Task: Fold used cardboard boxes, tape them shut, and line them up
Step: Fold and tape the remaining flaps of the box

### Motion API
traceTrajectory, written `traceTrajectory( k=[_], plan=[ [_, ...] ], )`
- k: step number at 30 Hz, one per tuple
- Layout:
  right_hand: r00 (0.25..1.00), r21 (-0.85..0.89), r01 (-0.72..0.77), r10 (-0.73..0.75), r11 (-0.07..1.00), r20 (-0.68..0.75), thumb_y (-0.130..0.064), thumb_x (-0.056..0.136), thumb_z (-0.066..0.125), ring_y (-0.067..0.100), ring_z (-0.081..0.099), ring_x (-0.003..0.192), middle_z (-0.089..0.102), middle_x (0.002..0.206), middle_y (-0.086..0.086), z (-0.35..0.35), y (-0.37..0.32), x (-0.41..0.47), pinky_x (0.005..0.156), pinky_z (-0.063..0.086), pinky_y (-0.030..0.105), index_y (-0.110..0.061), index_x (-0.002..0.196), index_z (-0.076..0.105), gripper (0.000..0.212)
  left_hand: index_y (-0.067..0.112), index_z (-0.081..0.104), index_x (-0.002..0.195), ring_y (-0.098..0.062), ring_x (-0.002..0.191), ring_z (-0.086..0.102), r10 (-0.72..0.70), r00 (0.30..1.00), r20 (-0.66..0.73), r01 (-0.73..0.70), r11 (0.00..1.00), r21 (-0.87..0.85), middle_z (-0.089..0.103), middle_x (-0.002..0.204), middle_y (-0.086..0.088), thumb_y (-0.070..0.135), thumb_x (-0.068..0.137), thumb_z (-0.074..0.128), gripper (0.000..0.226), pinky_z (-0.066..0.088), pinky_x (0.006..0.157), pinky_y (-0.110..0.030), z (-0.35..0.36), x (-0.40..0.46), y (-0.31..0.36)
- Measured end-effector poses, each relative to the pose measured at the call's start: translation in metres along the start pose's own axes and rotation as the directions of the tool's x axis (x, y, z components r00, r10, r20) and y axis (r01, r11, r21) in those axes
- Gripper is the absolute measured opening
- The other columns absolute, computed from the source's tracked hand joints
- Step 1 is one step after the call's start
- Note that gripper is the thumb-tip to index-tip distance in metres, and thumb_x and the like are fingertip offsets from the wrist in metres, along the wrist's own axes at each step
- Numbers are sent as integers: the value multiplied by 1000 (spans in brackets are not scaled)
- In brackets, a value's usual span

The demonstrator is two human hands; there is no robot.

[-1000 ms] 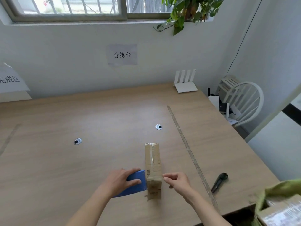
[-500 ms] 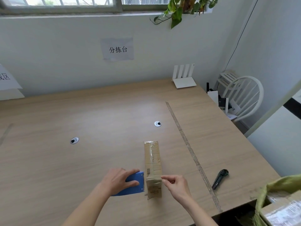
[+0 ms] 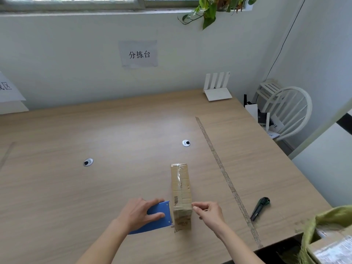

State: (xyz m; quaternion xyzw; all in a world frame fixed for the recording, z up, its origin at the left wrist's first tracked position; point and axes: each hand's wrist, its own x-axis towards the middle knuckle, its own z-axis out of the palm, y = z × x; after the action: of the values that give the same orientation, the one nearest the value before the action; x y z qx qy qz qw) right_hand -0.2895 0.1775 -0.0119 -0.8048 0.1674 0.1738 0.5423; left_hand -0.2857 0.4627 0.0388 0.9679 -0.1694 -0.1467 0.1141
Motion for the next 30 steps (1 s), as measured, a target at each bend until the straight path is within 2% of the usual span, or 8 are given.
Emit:
traceTrajectory(
  k=[4, 8, 12, 14, 17, 21, 26, 30],
  plan=[
    [998, -33, 6, -8, 999, -65, -20, 86, 76, 3, 69, 71, 77, 78, -15, 2, 6, 2, 79, 61, 30, -32, 86, 82, 13, 50, 38, 142, -15, 80, 62, -17, 1000, 14, 17, 1000, 15, 71, 101, 8, 79, 88, 33, 61, 41, 65, -27, 5, 6, 2],
    [995, -56, 2, -7, 998, -101, -21, 86, 77, -2, 65, 63, 76, 75, -18, 5, 8, 3, 78, 59, 26, -30, 89, 82, 10, 50, 37, 143, -14, 82, 63, -22, 1000, 20, 22, 999, 31, 71, 104, 8, 81, 88, 29, 64, 45, 69, -29, 10, 11, 1],
    [988, -62, 10, -19, 998, -150, -23, 86, 77, -7, 68, 75, 75, 77, -21, 7, 10, 3, 74, 54, 16, -37, 84, 79, 14, 50, 36, 143, -14, 83, 63, -16, 1000, 18, 15, 999, 29, 71, 107, 9, 90, 76, 11, 82, 47, 71, -29, 14, 16, 1],
    [986, -72, 13, -25, 997, -165, -24, 85, 78, -8, 68, 78, 75, 79, -20, 7, 12, 3, 73, 52, 11, -38, 85, 79, 14, 50, 36, 143, -14, 84, 63, -17, 1000, 18, 16, 999, 41, 71, 107, 9, 91, 78, 14, 80, 48, 71, -30, 14, 16, 2],
    [985, -61, -15, 4, 998, -175, -24, 85, 78, -6, 68, 82, 77, 86, -17, 9, 14, 2, 83, 55, 20, -30, 92, 82, 10, 50, 36, 144, -14, 86, 64, -16, 1000, 17, 15, 999, 49, 71, 109, 9, 90, 78, 12, 81, 47, 71, -30, 14, 18, 3],
    [985, -49, -25, 16, 998, -172, -24, 85, 78, -3, 69, 86, 77, 89, -16, 12, 15, 6, 88, 56, 24, -29, 94, 82, 10, 49, 37, 144, -13, 83, 61, -24, 1000, 18, 23, 999, 45, 70, 109, 8, 89, 72, 9, 87, 42, 67, -28, 13, 20, 3],
    [989, -10, -103, 101, 995, -104, -25, 83, 78, 6, 70, 86, 77, 89, -15, 14, 18, 14, 88, 59, 35, -39, 77, 75, 16, 49, 38, 144, -14, 79, 57, -51, 998, 38, 48, 996, 69, 70, 108, 7, 83, 86, 27, 68, 40, 66, -28, 10, 21, 3],
    [980, 21, -182, 183, 983, -78, -23, 85, 75, 8, 69, 84, 76, 93, -9, 14, 19, 21, 86, 60, 38, -31, 92, 78, 11, 50, 39, 143, -14, 87, 63, -52, 998, 40, 50, 997, 58, 70, 110, 8, 78, 90, 34, 61, 39, 66, -28, 13, 24, 5]
  ],
)
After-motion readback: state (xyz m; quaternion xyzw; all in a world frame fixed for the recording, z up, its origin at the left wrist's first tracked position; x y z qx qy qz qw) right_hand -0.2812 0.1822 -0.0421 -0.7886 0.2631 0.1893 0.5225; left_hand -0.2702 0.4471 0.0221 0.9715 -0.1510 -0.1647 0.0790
